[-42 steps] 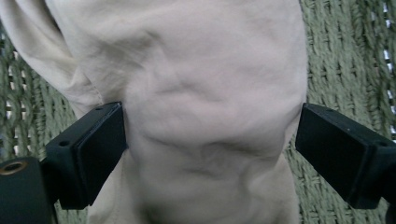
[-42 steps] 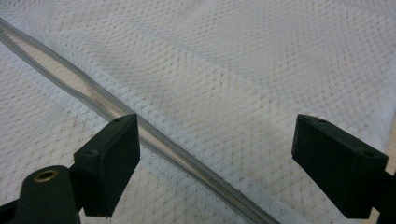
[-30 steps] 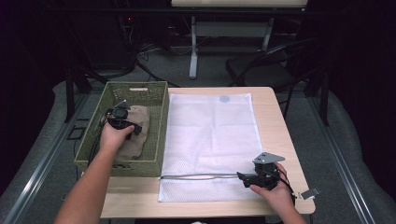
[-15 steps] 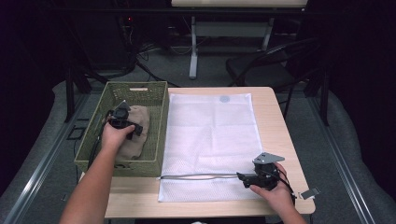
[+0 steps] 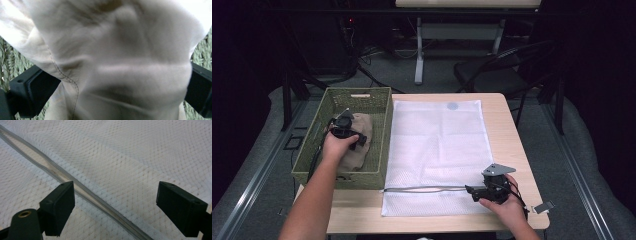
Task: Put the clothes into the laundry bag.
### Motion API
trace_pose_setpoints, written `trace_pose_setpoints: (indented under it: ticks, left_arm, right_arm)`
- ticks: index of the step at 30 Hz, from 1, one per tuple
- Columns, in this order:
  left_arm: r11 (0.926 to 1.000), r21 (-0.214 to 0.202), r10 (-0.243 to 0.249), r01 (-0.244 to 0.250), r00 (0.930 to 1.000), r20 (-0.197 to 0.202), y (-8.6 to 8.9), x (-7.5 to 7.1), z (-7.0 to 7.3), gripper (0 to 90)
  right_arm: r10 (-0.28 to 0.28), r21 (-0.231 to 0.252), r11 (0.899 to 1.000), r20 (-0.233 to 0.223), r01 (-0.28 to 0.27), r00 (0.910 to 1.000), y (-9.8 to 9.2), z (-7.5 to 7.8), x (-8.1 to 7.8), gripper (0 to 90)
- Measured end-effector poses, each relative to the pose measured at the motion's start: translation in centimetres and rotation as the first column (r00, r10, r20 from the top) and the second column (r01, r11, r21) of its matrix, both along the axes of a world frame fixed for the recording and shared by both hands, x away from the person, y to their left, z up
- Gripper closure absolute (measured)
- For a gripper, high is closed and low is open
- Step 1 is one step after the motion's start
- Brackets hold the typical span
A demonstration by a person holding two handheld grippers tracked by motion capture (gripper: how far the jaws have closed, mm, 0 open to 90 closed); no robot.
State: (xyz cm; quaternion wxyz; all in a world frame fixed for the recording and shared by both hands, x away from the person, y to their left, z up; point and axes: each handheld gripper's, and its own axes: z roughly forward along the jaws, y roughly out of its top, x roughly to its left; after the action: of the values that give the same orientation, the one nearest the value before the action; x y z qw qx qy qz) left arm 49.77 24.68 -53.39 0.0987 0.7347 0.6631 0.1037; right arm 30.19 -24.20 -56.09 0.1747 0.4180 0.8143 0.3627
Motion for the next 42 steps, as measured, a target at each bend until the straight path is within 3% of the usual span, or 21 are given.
trace_pose_setpoints:
  ticks: [8, 16, 22, 27, 33, 36, 42]
  left_arm:
    - [0.9994, 0.031, -0.012, 0.012, 0.9999, 0.005, -0.2, -0.1, -0.3, 0.0]
    - [0.9999, 0.008, 0.015, -0.015, 0.9998, -0.010, 0.3, -0.1, -0.5, 0.0]
    - [1.0000, 0.000, 0.006, -0.006, 0.9999, -0.015, 0.5, -0.1, -0.6, 0.0]
    - [0.9998, -0.015, 0.012, -0.011, 0.9992, 0.038, 0.7, -0.7, -1.0, 0.0]
    - [1.0000, 0.001, 0.006, -0.006, 0.9996, 0.027, 0.5, -0.8, -1.0, 0.0]
    - [0.9995, 0.030, 0.011, -0.012, 0.9996, 0.026, 0.2, -0.9, -1.3, 0.0]
    - [0.9991, 0.034, 0.023, -0.024, 0.9997, 0.013, 0.1, -1.0, -1.4, 0.0]
  right_arm:
    - [0.005, 0.002, 1.000, -0.003, -0.005, 1.0000, 0.0, 0.0, 0.0, 15.0]
    - [0.005, -0.002, 1.000, -0.003, -0.005, 1.0000, -0.1, 0.0, 0.0, 15.0]
    - [0.004, 0.001, 1.000, -0.002, -0.004, 1.0000, -0.1, 0.0, 0.0, 15.0]
    - [0.004, -0.001, 1.000, -0.003, -0.004, 1.0000, 0.0, 0.0, 0.0, 15.0]
    - [0.007, -0.010, 1.000, -0.006, -0.007, 1.0000, 0.0, -0.1, 0.0, 15.0]
    - [0.014, -0.011, 1.000, -0.008, -0.014, 0.9999, 0.0, -0.1, 0.0, 15.0]
    - [0.010, -0.007, 1.000, -0.008, -0.010, 0.9999, 0.1, -0.1, 0.0, 15.1]
